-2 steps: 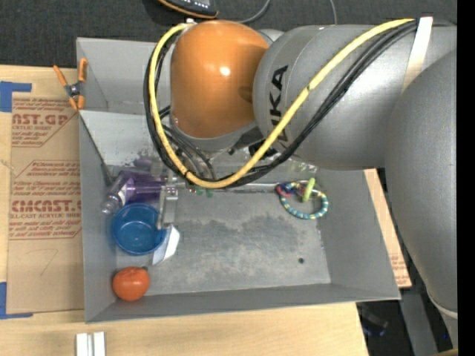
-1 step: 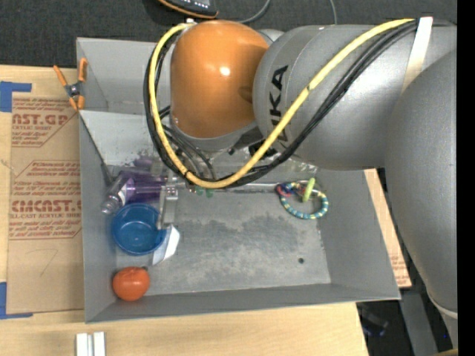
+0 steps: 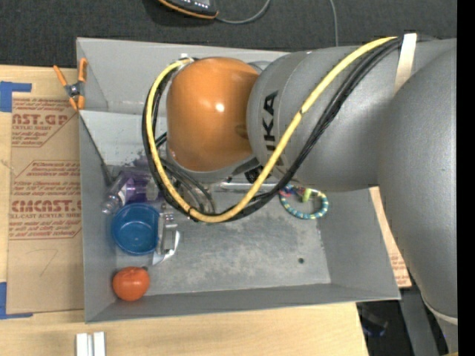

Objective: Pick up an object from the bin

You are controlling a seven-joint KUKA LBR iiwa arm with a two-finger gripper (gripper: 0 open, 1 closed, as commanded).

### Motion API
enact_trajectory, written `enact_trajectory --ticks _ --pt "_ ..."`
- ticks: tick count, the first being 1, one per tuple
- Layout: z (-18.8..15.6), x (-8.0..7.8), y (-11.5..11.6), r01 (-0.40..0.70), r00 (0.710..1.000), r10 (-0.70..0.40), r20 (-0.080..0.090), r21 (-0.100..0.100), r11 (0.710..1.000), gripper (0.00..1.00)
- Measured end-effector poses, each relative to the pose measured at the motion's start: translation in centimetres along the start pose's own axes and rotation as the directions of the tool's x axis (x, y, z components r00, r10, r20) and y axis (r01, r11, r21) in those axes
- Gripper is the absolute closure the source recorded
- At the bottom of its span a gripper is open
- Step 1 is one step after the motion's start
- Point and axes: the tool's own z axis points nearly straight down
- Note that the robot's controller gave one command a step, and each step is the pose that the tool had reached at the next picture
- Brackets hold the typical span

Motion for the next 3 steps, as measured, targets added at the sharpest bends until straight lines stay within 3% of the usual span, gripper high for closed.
enact_trajectory --ticks 1,2,3 --pt "3.9 -1.8 1.1 -0.030 1.000 0.030 -0.001 -0.002 1.000 0.00" --pt "6.5 4.5 -5.1 0.148 0.989 -0.148 -0.007 0.001 0.989 0.00" --pt "11.5 2.4 0.3 0.108 0.994 -0.108 0.003 -0.004 0.994 0.00"
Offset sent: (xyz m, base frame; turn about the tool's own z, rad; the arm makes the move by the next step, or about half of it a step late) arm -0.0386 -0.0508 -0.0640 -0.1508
